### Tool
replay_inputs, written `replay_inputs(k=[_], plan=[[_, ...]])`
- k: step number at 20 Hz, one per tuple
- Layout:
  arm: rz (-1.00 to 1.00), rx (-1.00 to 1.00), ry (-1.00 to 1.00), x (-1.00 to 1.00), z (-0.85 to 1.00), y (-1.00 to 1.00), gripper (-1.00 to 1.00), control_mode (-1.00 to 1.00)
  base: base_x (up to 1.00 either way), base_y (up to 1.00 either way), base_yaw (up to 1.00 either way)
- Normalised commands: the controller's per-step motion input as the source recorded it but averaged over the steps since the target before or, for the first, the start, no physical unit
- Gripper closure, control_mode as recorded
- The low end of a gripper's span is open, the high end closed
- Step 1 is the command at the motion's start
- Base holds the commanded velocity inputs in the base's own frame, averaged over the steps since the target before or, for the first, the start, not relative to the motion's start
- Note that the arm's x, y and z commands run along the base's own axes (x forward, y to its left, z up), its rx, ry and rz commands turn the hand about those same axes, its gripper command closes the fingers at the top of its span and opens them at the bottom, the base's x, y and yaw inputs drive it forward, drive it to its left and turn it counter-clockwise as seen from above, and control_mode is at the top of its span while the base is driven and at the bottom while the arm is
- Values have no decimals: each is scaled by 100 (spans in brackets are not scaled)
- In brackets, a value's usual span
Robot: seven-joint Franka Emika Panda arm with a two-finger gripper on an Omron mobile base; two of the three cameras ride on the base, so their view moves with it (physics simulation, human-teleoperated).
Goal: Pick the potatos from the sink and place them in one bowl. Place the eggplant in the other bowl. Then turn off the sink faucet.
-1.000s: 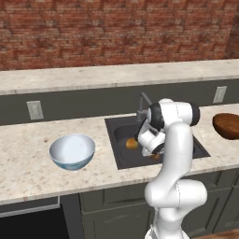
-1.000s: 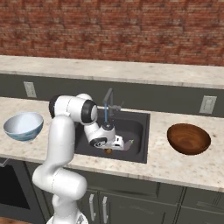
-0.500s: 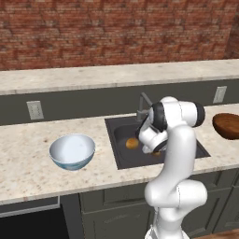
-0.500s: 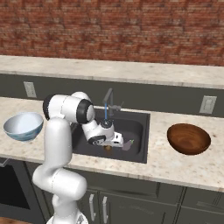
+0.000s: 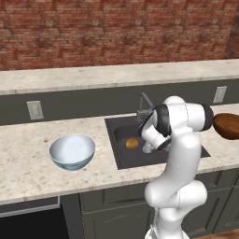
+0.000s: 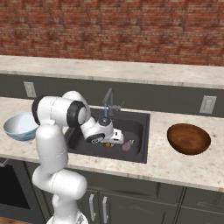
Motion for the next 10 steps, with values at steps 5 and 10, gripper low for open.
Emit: replay_inputs(k=[5, 10], plan=[[0, 0, -1, 0, 63, -3, 100, -100, 0, 0, 0], [0, 0, 0, 0, 62, 0, 100, -100, 0, 0, 0]])
